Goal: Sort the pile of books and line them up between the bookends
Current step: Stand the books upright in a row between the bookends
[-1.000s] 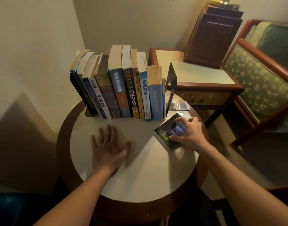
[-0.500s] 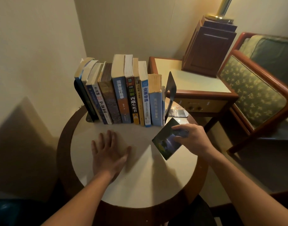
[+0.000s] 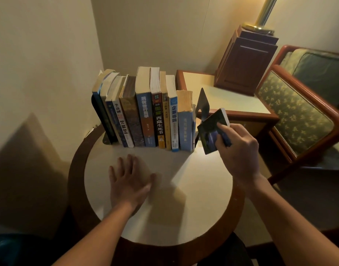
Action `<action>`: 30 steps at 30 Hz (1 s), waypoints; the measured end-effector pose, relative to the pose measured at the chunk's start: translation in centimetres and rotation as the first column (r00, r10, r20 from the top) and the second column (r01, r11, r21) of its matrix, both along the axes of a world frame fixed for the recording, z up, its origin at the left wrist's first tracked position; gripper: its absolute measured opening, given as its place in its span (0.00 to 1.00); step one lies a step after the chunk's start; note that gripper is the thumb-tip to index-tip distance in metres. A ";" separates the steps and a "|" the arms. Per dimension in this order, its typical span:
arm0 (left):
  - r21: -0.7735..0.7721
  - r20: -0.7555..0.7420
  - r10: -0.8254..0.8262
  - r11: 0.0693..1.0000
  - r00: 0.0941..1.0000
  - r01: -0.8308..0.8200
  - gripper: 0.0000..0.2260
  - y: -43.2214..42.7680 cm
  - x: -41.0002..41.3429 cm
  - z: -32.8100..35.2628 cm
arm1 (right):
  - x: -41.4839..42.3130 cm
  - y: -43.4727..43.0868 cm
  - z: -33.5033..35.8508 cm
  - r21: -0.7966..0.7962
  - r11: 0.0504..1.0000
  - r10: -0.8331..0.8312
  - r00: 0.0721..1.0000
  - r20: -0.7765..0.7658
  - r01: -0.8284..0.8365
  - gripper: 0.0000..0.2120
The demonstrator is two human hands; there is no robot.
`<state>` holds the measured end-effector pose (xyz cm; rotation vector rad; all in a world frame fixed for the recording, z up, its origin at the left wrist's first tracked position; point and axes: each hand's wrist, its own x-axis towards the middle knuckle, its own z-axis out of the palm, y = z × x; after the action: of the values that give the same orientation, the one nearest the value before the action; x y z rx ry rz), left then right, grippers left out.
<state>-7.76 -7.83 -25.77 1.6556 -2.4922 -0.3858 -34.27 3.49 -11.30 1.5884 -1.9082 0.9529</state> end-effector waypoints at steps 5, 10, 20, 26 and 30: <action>0.004 -0.002 -0.003 1.000 1.000 0.003 0.46 0.0 0.1 0.0 | 0.0 -3.3 -0.5 -0.004 1.000 0.007 1.000 -0.030 -0.007 0.13; 0.018 -0.026 -0.006 1.000 1.000 0.007 0.46 0.0 0.2 0.3 | 0.3 -6.3 -1.7 0.089 0.991 0.091 0.994 0.057 -0.096 0.21; -0.007 -0.008 -0.001 1.000 1.000 0.001 0.44 0.1 0.1 0.0 | -0.6 -7.7 -3.5 0.416 0.887 0.070 0.950 0.304 -0.199 0.43; -0.008 0.011 -0.003 1.000 1.000 0.003 0.43 0.1 0.0 0.2 | -1.7 -8.2 -3.2 0.445 0.869 0.070 0.942 0.327 -0.219 0.43; -0.008 0.008 0.006 1.000 1.000 -0.006 0.43 0.0 -0.1 0.1 | -1.7 -9.0 -4.3 0.459 0.874 0.024 0.956 0.292 -0.162 0.44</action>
<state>-7.86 -7.80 -25.64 1.6649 -2.4904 -0.3692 -35.94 -5.51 -15.57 1.9183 -2.4280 0.8136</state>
